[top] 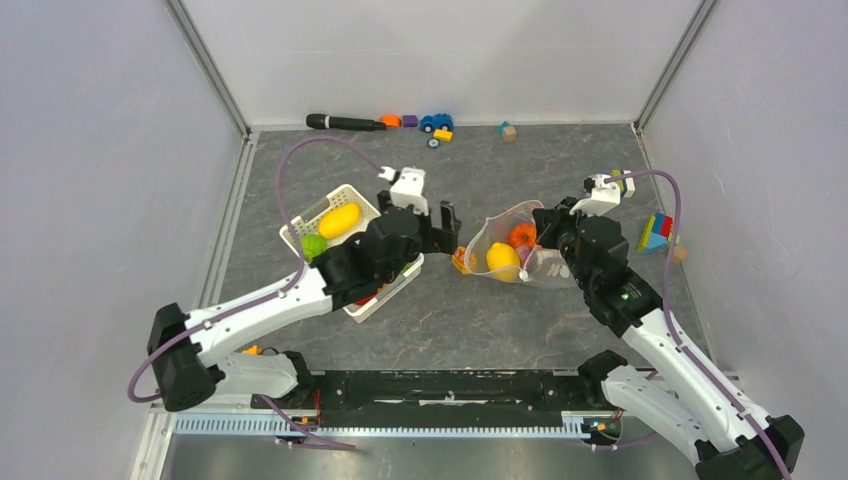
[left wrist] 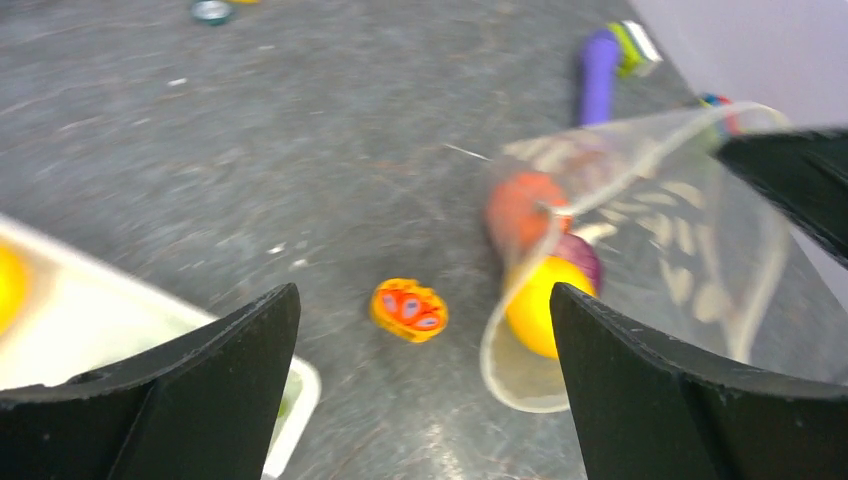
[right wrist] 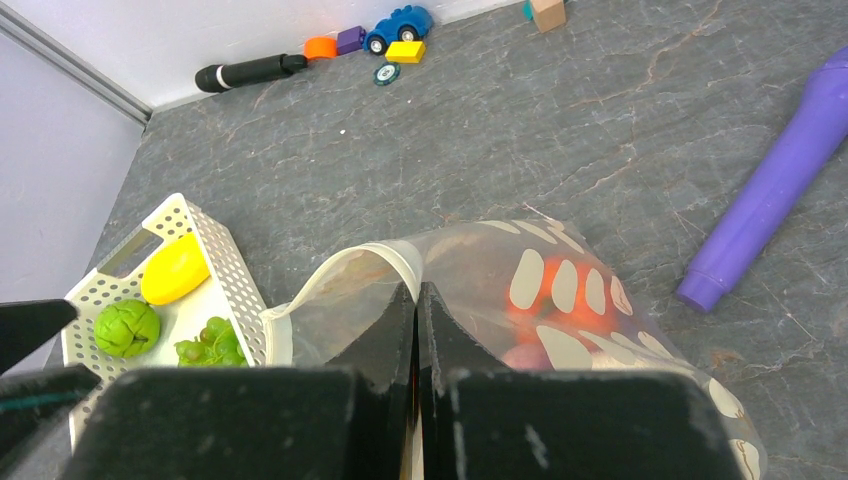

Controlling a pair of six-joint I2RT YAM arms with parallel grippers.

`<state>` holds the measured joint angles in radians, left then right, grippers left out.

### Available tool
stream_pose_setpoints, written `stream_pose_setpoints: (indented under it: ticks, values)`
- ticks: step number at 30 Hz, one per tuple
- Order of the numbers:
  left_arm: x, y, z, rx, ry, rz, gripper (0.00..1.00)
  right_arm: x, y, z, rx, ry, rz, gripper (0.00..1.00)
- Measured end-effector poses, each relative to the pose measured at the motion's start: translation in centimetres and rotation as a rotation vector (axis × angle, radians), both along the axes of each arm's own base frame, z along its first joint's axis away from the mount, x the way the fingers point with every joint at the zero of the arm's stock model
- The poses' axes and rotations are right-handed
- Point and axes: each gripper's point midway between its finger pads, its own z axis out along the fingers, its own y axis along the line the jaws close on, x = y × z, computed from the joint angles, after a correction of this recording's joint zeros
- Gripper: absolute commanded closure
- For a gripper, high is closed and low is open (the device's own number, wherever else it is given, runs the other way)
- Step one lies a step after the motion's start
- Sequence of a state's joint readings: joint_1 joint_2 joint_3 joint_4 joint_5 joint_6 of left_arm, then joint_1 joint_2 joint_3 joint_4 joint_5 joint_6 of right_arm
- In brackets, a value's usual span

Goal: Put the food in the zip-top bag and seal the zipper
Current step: Pick up the fake fruit from the bin.

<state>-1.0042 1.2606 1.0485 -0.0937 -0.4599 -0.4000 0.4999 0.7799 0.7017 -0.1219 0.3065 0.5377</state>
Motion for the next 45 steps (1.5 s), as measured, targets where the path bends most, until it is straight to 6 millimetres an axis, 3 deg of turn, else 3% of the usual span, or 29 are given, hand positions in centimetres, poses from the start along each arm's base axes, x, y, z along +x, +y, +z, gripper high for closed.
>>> stream_pose_setpoints:
  ticks: [8, 12, 16, 21, 32, 45]
  values:
    - [2.2, 11.7, -2.3, -0.032, 0.095, 0.407, 0.00, 0.0, 0.0, 0.0, 0.002, 0.001, -0.001, 1.00]
    - [2.7, 16.7, -6.2, -0.058, 0.195, 0.564, 0.00, 0.0, 0.0, 0.0, 0.004, 0.002, -0.001, 1.00]
    - [2.2, 19.4, -10.2, -0.068, 0.303, 0.659, 0.00, 0.0, 0.0, -0.1, 0.005, 0.004, -0.002, 1.00]
    - [1.9, 20.6, -12.9, -0.104, 0.386, 0.713, 0.00, 0.2, 0.1, -0.4, 0.000, 0.013, -0.001, 1.00]
    - [2.7, 20.2, -18.6, -0.071, 0.560, 0.732, 0.01, 0.2, 0.1, -0.5, -0.003, 0.017, -0.002, 1.00]
    - [3.1, 19.5, -22.1, -0.084, 0.684, 0.703, 0.27, 0.3, 0.2, -0.8, -0.006, 0.024, -0.002, 1.00]
